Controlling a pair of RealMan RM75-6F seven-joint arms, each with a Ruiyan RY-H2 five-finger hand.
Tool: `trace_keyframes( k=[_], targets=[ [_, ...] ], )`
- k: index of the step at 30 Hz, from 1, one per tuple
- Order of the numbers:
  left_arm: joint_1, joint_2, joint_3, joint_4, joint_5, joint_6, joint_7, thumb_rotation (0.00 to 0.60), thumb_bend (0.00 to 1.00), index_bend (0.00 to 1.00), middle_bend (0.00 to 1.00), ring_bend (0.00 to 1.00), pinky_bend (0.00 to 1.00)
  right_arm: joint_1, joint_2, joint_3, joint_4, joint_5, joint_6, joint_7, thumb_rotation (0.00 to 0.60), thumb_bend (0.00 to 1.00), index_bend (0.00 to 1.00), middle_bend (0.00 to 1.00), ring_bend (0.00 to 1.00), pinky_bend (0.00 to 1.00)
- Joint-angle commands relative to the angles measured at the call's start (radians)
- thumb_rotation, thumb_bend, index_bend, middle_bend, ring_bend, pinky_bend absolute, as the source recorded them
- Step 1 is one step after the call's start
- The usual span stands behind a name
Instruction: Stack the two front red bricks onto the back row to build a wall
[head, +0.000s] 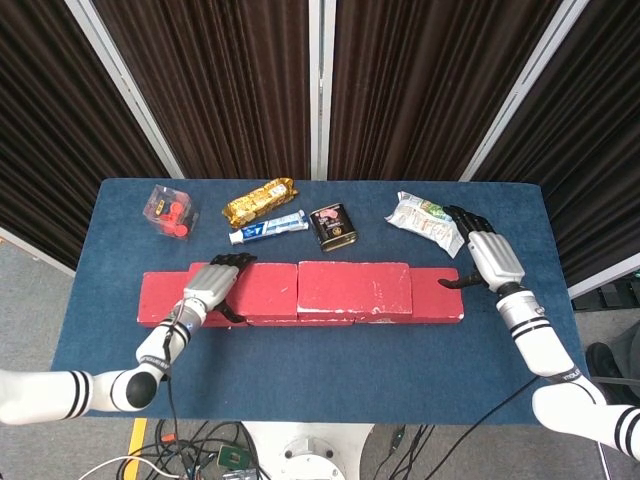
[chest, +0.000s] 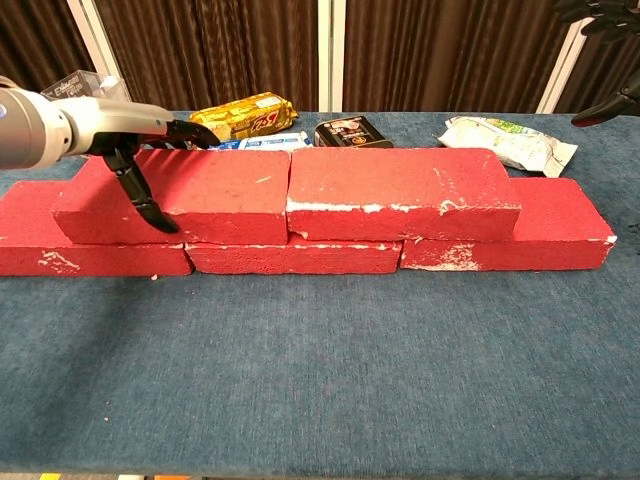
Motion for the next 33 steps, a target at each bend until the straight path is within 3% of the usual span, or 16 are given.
trace_keyframes(
  k=[1,12,21,28,33],
  targets=[
    [0.001,0.006,0.0,-0.007,0.0,-0.002,0.0,0.6,0.04,0.0,0.0,0.0,0.01,0.0,0.001,0.001,0.0,0.0,-0.001,0.002,0.6,0.0,0.0,0.0,0.0,0.0],
    [0.005,0.035,0.0,-0.053,0.006,0.018,0.007,0.6,0.04,0.0,0.0,0.0,0.01,-0.005,0.007,0.002,-0.003,-0.003,0.004,0.005,0.6,0.0,0.0,0.0,0.0,0.0],
    [0.031,0.159,0.007,-0.222,0.029,0.103,0.039,0.6,0.04,0.0,0.0,0.0,0.01,-0.015,0.03,0.005,-0.028,-0.017,0.021,0.007,0.6,0.0,0.0,0.0,0.0,0.0],
    [0.153,0.297,0.007,-0.364,0.187,0.289,-0.012,0.6,0.04,0.0,0.0,0.0,0.01,-0.042,0.06,0.001,-0.06,-0.037,0.057,0.009,0.6,0.0,0.0,0.0,0.0,0.0],
    [0.273,0.348,0.032,-0.356,0.371,0.409,-0.1,0.6,0.05,0.0,0.0,0.0,0.01,-0.083,0.084,-0.018,-0.084,-0.066,0.108,0.005,0.6,0.0,0.0,0.0,0.0,0.0]
  ],
)
